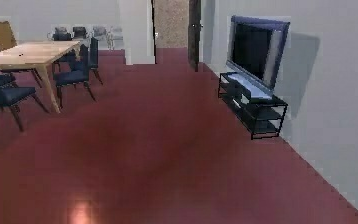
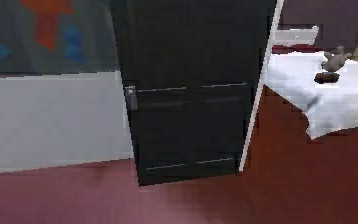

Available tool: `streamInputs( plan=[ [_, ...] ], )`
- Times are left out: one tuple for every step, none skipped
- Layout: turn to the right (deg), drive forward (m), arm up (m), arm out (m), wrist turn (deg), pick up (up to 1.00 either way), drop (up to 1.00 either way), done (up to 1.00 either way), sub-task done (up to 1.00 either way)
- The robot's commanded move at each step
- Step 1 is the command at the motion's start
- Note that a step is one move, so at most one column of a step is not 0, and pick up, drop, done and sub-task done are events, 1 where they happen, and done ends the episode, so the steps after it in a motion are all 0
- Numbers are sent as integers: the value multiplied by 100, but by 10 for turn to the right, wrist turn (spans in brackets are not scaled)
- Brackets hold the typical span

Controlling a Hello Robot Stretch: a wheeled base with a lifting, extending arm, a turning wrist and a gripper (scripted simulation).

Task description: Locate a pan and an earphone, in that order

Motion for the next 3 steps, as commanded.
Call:
streamInputs(
  plan=[
    [0,100,0,0,0,0,0,0,0],
    [0,100,0,0,0,0,0,0,0],
    [0,100,0,0,0,0,0,0,0]
  ],
)
